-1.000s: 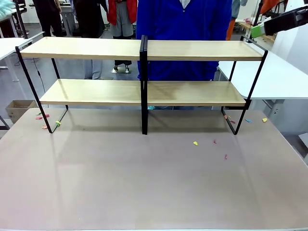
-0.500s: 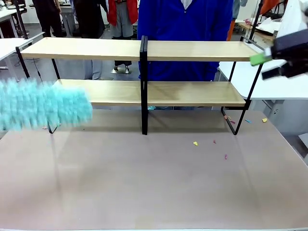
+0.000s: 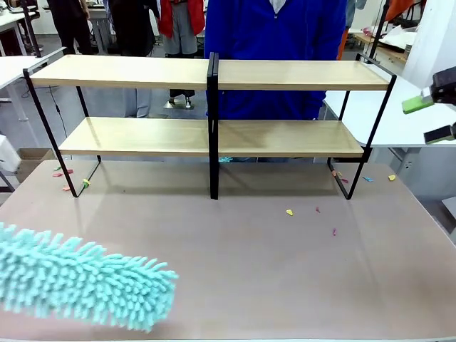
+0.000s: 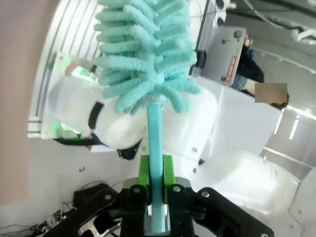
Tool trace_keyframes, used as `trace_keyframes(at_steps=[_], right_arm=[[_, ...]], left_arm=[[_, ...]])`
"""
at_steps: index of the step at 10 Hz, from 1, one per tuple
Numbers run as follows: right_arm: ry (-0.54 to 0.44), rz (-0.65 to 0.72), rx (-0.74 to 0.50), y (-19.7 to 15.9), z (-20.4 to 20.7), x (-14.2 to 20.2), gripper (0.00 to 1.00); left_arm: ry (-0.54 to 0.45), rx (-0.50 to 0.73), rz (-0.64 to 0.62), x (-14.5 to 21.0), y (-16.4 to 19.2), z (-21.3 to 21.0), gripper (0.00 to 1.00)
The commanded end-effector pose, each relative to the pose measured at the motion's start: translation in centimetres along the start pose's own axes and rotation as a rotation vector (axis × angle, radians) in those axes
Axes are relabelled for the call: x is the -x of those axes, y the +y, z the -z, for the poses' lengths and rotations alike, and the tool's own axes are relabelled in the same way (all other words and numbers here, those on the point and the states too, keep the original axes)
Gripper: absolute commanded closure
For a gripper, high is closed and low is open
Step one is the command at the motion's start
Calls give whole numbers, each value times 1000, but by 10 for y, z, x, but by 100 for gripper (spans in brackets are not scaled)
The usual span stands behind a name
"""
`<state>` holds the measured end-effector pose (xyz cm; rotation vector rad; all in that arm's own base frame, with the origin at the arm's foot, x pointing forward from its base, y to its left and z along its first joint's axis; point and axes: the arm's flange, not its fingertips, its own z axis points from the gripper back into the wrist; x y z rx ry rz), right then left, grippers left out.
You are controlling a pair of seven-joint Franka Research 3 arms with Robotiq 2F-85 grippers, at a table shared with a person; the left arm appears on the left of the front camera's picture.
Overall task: Clean the shelves.
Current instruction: Place the Duster on the table.
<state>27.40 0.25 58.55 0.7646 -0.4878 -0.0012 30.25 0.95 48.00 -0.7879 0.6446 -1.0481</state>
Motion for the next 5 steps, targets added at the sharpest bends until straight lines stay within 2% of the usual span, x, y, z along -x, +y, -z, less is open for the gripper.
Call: trace_keyframes(at_steps=[1,3,4,5], right_arm=[[2,-56,-50,6,5,-5,0],[2,-56,-50,6,5,-5,0],[2,-56,-50,6,5,-5,0],[2,-56,-50,6,5,-5,0]], left_arm=[[-177,10,-36,-20,13,2,87],[-261,8,-97,-25,32,-11,87],[-279,32,-123,-26,35,-13,87],[-286,-9,-177,-32,40,-10,87]])
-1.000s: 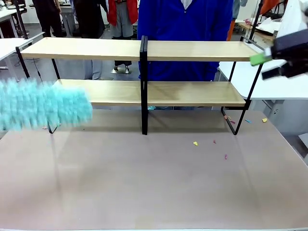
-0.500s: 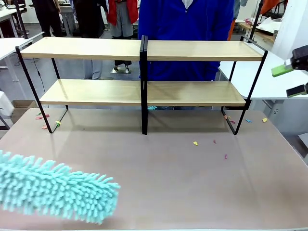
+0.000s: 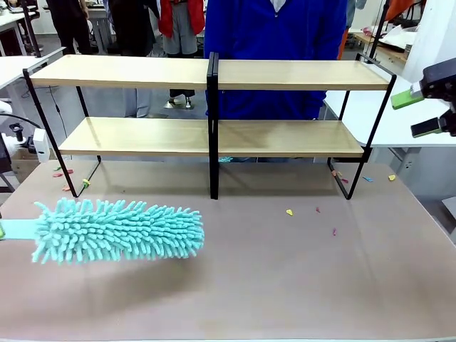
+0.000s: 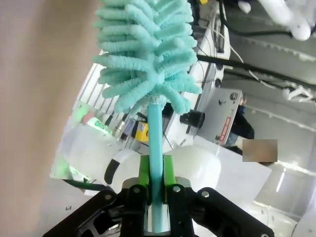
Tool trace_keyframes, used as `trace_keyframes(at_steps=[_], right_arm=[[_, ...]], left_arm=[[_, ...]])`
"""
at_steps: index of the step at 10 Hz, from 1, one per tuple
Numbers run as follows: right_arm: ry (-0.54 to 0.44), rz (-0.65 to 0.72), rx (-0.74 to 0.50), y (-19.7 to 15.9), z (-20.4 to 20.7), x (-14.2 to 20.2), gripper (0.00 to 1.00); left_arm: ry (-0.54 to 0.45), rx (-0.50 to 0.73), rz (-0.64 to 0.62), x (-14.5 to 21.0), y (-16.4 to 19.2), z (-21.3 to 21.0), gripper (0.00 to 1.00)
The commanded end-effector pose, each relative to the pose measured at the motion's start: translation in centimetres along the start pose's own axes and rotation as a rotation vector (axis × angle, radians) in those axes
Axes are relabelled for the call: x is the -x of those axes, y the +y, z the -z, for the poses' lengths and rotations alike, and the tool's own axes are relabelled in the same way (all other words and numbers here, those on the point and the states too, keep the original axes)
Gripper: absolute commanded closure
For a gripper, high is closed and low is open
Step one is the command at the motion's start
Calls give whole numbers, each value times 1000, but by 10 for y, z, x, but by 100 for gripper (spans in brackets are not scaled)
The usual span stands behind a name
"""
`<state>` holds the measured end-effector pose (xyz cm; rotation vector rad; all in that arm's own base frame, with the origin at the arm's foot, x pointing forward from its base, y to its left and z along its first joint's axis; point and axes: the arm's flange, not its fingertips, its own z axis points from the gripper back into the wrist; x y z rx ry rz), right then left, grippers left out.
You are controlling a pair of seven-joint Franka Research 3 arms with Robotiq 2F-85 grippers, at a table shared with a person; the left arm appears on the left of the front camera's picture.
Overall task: Clean the shelves.
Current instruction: Place the Duster on the table.
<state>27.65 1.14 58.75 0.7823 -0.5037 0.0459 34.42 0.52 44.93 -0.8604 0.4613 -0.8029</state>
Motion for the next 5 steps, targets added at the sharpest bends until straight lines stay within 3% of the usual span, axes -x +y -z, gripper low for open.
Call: trace_keyframes(at_steps=[1,3,4,5], right_arm=[[0,-14,-21,-2,0,-3,0],[0,-14,-21,-2,0,-3,0],[0,-14,-21,-2,0,-3,0],[0,-14,-21,-2,0,-3,0]], left_arm=[[-16,-19,-53,-10,-6,10,87],[-13,-60,-75,-18,-5,8,84],[-76,-174,-167,-21,-1,1,30],[-159,-247,-219,-18,0,-13,26]])
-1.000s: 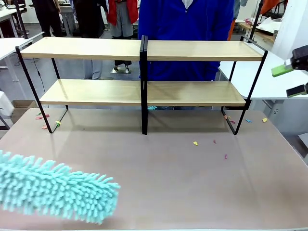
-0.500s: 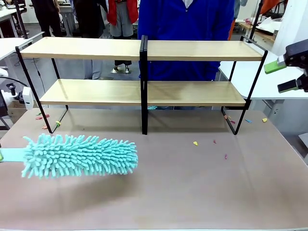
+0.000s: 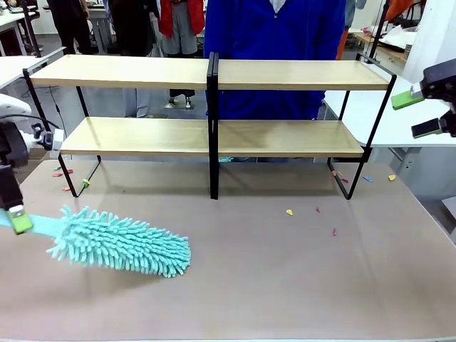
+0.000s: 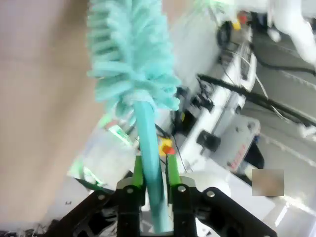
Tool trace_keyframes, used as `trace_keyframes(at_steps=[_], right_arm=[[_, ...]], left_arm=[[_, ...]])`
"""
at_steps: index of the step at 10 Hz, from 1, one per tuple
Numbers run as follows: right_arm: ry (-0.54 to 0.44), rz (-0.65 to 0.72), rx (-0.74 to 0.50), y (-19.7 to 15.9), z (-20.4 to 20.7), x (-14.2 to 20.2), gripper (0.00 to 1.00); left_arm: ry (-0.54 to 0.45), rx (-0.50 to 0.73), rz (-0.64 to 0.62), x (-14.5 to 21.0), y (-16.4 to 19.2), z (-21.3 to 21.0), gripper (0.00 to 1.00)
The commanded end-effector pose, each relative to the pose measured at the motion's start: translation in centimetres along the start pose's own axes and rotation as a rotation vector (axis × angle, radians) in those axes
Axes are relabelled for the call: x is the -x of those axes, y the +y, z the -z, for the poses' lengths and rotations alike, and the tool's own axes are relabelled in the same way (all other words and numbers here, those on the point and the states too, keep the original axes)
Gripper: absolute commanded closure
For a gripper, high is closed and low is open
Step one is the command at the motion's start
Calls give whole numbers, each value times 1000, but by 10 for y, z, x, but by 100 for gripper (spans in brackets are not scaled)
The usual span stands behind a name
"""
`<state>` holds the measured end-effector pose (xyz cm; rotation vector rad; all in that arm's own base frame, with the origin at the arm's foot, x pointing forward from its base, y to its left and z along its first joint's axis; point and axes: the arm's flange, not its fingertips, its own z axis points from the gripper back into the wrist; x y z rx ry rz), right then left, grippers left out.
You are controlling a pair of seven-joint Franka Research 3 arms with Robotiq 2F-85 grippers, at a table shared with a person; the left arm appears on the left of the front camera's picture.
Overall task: Clean the shelves.
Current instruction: Place the Duster on the table.
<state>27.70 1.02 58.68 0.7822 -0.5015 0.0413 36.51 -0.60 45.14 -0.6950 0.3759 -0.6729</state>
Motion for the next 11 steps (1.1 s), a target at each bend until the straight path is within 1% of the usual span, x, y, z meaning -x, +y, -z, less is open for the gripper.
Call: trace_keyframes(at_steps=[1,2,3,4,5,6,7,8,9,10,11], right_arm=[[0,-18,-23,0,0,-3,0],[0,-18,-23,0,0,-3,0],[0,-18,-23,0,0,-3,0],[0,-18,-23,0,0,-3,0],[0,-18,-23,0,0,-3,0],[0,-18,-23,0,0,-3,0],[0,-18,-23,0,0,-3,0],[0,-18,-23,0,0,-3,0],[0,-18,-23,0,0,-3,0],[0,-18,-23,0,0,-3,0],[0,-18,-23,0,0,-3,0]], left_arm=[[-149,-157,-134,6,3,-19,0],[-253,-229,-197,11,11,-38,0],[-422,-306,-280,19,18,-61,0],[-570,-347,-362,29,22,-80,7],[-667,-320,-419,39,22,-90,0],[-666,-172,-402,46,15,-92,0],[-678,1,-411,48,9,-90,0],[-711,226,-387,47,8,-88,0],[-752,401,-380,45,9,-87,0],[-785,567,-385,42,12,-88,0],[-790,700,-419,38,15,-88,0]])
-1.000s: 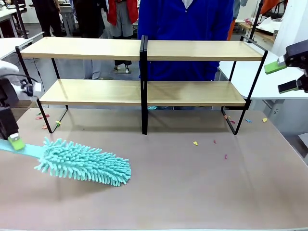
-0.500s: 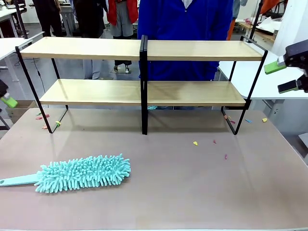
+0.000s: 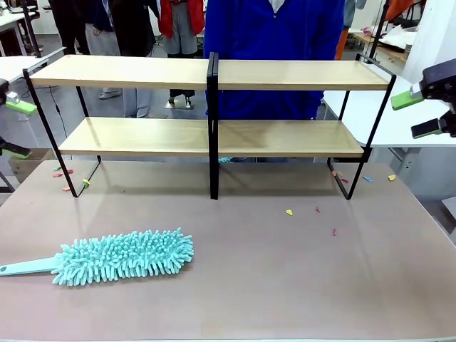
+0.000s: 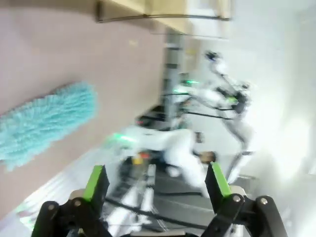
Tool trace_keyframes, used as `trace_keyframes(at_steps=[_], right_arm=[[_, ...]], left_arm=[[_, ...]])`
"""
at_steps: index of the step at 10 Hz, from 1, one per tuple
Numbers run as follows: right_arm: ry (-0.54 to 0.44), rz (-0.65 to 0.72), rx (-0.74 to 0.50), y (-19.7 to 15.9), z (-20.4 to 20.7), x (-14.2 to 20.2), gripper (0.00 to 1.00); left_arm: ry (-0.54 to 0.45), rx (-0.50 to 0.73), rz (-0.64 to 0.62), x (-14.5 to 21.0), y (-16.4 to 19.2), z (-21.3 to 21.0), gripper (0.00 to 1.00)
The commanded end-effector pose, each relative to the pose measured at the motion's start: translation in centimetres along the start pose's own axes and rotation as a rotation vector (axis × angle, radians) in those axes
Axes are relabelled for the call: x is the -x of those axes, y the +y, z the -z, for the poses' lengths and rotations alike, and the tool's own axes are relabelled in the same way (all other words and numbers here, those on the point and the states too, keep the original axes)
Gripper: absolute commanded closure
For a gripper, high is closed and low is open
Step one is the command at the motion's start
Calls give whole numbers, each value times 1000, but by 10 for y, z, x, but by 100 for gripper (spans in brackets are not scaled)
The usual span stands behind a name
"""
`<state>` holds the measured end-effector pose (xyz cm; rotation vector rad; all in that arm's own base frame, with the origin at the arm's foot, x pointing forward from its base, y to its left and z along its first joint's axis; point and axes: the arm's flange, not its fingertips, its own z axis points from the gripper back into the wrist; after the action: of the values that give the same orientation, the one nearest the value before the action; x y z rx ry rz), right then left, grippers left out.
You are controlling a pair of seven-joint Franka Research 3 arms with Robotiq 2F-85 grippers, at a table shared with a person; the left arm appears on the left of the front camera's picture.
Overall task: Clean the shelves.
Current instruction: Place the Duster on the table.
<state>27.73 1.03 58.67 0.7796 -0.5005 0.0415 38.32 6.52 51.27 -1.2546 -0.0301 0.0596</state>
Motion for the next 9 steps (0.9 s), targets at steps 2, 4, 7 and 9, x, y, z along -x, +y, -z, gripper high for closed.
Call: trace_keyframes(at_steps=[2,4,7,9], right_arm=[[-1,-18,-25,0,-1,-3,0],[-1,-18,-25,0,-1,-3,0],[-1,-18,-25,0,-1,-3,0],[-1,-18,-25,0,-1,-3,0]], left_arm=[[3,-152,61,3,-2,-2,0],[3,-152,61,3,-2,-2,0],[3,-152,61,3,-2,-2,0],[3,-152,61,3,-2,-2,0]])
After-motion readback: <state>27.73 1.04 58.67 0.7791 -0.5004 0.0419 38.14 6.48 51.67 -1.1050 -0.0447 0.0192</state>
